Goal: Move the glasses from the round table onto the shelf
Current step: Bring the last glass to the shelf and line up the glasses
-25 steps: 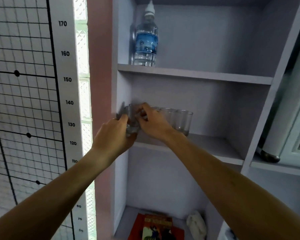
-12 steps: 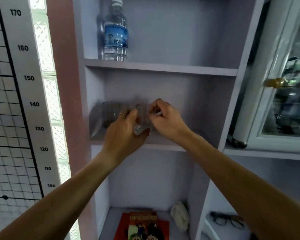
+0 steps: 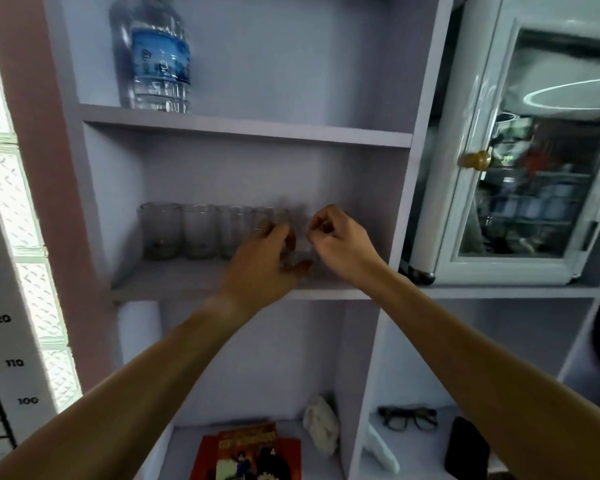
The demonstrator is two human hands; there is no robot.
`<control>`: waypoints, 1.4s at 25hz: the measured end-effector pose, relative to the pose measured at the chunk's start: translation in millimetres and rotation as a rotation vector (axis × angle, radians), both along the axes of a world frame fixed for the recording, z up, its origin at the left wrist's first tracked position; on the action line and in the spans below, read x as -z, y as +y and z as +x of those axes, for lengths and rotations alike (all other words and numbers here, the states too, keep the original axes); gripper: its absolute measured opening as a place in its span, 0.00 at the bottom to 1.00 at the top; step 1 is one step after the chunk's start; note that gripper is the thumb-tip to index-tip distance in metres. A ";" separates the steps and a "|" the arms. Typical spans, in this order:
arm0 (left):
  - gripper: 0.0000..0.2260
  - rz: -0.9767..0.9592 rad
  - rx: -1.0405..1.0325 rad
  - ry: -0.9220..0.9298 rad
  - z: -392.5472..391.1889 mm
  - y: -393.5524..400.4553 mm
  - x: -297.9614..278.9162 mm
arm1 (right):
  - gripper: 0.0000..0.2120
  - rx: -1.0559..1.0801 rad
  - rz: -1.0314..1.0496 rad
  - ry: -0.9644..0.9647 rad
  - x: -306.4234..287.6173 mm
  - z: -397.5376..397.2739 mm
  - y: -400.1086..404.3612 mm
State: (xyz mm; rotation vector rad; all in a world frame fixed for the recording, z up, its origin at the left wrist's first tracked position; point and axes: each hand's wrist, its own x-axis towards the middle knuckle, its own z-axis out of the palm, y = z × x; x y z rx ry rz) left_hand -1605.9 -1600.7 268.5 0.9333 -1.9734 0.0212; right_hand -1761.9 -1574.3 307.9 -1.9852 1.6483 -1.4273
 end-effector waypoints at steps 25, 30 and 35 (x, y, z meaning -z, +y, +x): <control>0.19 0.035 -0.035 0.020 -15.1 -21.6 5.1 | 0.18 0.010 -0.053 -0.163 18.4 -6.9 -20.1; 0.20 0.032 -0.021 0.020 -13.6 -22.1 5.9 | 0.18 0.011 -0.038 -0.160 19.2 -7.7 -20.7; 0.16 -0.026 -0.077 -0.012 15.3 -19.1 -4.0 | 0.18 0.025 -0.005 -0.110 15.8 -8.1 -17.1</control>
